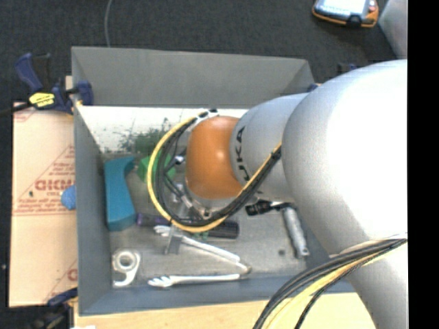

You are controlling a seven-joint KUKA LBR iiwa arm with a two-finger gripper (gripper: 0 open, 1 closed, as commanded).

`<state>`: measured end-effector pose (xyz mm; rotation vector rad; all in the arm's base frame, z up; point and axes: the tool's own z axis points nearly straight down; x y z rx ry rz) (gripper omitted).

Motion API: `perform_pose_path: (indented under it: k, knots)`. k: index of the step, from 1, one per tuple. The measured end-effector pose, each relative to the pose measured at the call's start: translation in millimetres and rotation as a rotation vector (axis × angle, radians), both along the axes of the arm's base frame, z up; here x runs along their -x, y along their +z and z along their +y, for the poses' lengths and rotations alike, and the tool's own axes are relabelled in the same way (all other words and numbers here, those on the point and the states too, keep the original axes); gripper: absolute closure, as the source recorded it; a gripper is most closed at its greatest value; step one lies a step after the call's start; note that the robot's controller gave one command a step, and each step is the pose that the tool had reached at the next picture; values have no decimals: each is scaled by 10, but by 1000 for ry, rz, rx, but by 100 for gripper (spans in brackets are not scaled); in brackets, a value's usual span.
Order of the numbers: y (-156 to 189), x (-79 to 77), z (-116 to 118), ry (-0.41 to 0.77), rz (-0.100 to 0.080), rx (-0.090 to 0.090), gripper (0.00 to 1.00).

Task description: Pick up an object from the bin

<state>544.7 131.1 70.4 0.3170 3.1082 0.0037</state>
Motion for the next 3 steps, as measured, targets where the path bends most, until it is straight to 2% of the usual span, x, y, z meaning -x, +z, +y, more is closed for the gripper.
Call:
perform_pose_path:
  k: [1, 3]
  knots:
    - [20, 86, -73, -236, -1, -9, 100]
    - [73, 90, -77, -234, -1, -9, 100]
